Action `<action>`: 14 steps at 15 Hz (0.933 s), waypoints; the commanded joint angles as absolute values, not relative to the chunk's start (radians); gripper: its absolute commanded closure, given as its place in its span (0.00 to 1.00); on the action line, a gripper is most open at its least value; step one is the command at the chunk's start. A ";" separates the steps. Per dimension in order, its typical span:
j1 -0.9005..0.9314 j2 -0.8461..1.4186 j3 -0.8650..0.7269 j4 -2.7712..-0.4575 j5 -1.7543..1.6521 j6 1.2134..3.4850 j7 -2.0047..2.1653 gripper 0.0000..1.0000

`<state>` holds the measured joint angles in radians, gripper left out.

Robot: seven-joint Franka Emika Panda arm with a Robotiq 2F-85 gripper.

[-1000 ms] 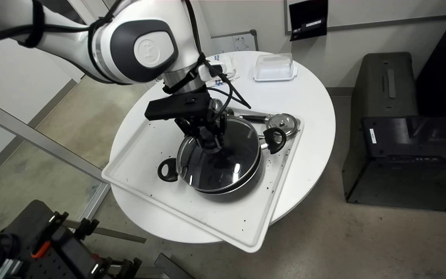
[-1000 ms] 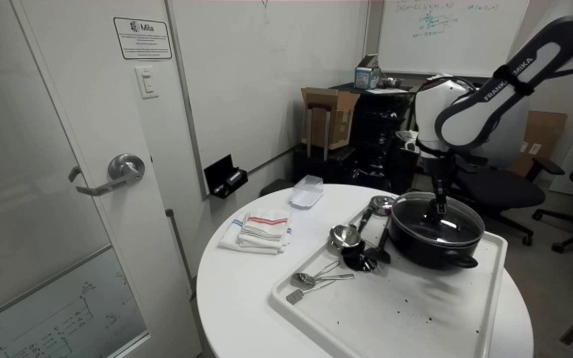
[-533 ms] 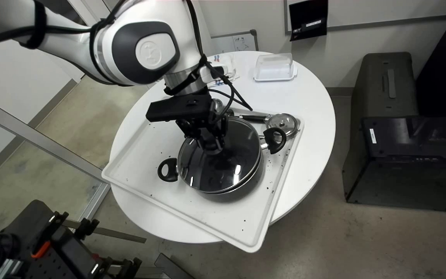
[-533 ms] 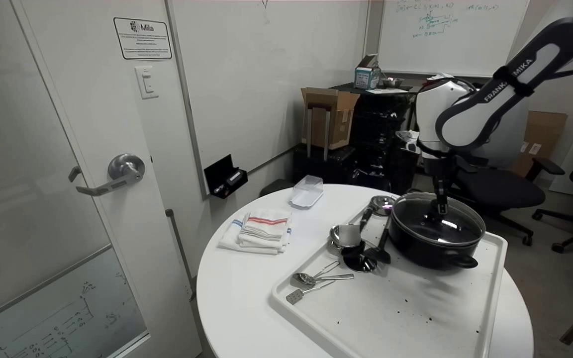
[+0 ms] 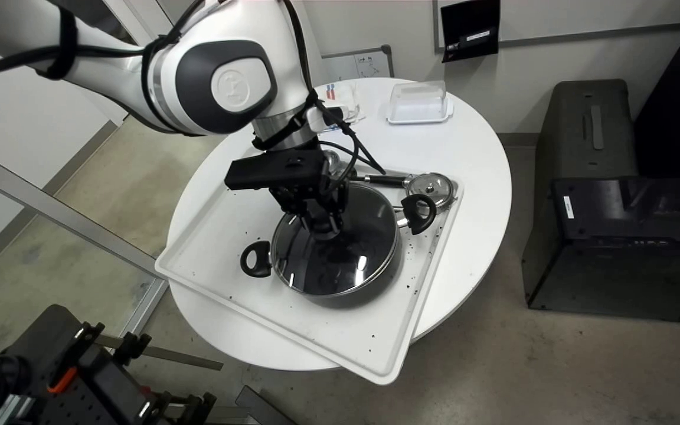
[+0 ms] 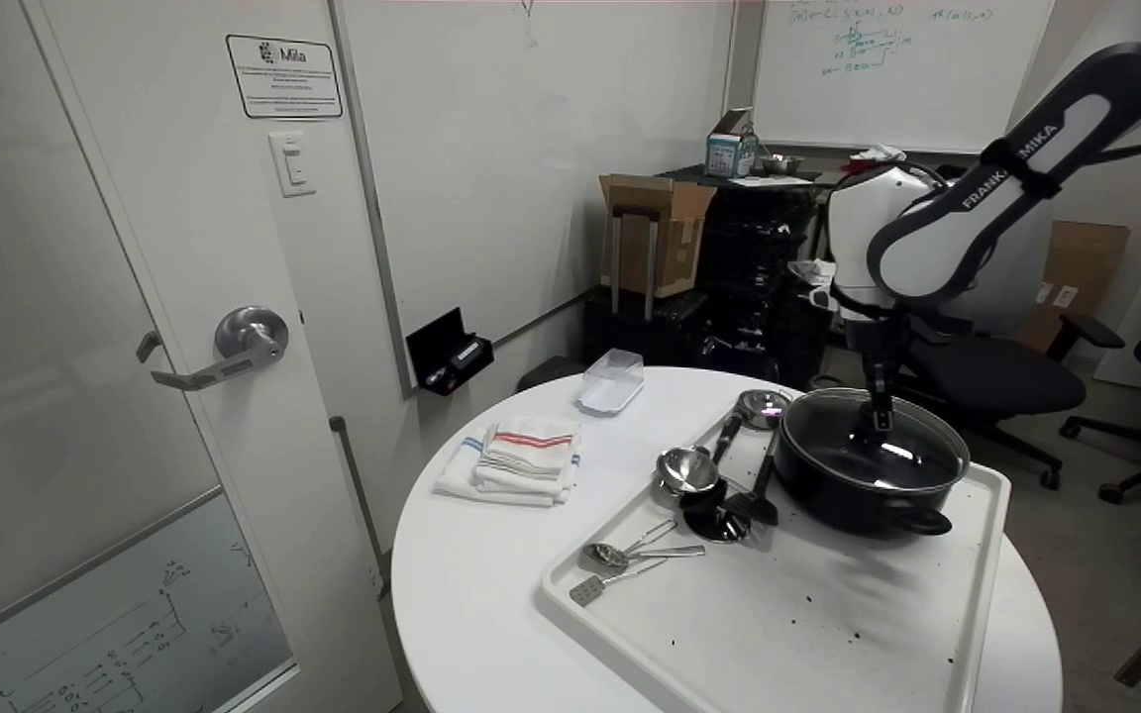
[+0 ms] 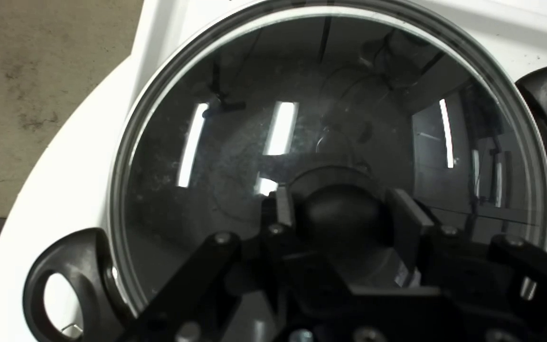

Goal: Put the lid on the pot

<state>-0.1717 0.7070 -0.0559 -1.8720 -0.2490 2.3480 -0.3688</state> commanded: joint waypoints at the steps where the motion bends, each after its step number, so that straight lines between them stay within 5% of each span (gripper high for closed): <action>1: -0.174 0.702 -0.057 -1.859 -0.249 2.343 -0.381 0.75; 14: -0.171 0.712 -0.055 -1.835 -0.246 2.327 -0.379 0.75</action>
